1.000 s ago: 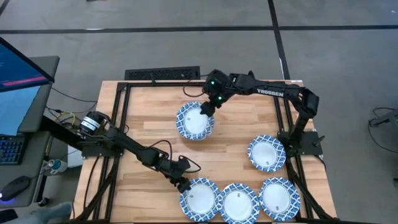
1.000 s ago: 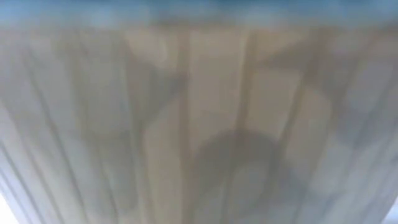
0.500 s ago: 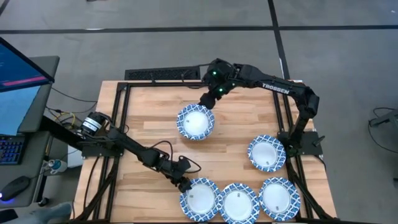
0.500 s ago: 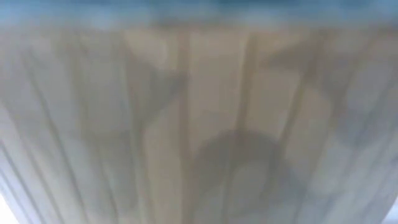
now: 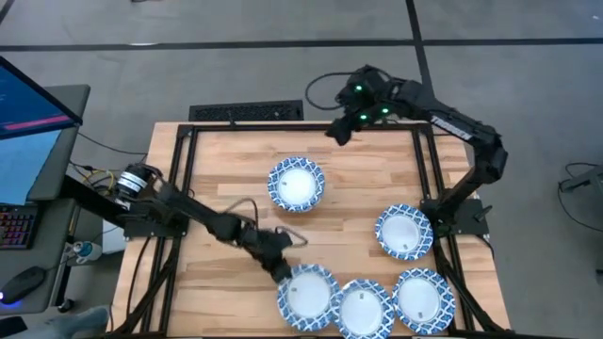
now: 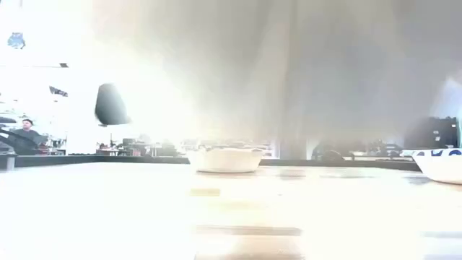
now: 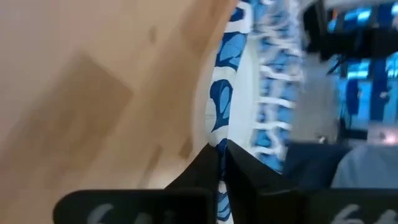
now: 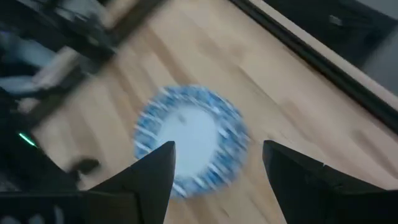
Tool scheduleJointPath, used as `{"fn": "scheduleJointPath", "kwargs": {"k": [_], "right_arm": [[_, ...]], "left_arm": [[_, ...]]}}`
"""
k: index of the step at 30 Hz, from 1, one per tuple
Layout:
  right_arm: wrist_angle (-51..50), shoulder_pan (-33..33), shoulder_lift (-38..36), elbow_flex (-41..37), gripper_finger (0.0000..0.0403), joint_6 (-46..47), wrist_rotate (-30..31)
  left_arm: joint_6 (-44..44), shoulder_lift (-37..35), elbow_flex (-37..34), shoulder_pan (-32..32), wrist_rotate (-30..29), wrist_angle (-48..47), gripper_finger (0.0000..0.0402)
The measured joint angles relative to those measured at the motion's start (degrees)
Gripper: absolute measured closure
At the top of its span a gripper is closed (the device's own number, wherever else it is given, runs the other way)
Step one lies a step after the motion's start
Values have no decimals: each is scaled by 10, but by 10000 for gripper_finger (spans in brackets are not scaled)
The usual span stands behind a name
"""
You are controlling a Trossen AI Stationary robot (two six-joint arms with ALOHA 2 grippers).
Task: Nest bowls inside each other
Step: Stack the white bowl on the stacked white bowls
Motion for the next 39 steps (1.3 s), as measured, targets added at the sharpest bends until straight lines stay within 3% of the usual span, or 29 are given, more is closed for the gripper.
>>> {"fn": "scheduleJointPath", "kwargs": {"k": [7, 12, 16, 20, 24, 28, 33, 39], "right_arm": [[-85, 3, -47, -43, 138, -30, 31], [-35, 27, -90, -159, 138, -2, 26], [39, 70, -126, -270, 138, 50, 22], [111, 111, -159, -345, 138, 117, 40], [110, 142, -191, -376, 138, 181, 92], [104, 175, -230, -394, 138, 251, 121], [5, 225, -258, -396, 138, 320, 184], [-155, 263, -279, -396, 138, 374, 231]], "left_arm": [[18, -166, 0, 114, 12, -179, 401], [26, -307, 0, 213, -13, -323, 401], [52, -360, 0, 314, -41, -367, 401], [111, -343, 1, 399, -10, -374, 401], [168, -290, 0, 470, 20, -376, 401], [197, -229, 0, 511, 87, -327, 401], [205, -168, 0, 523, 137, -283, 401], [201, -145, 0, 510, 176, -288, 393]]}}
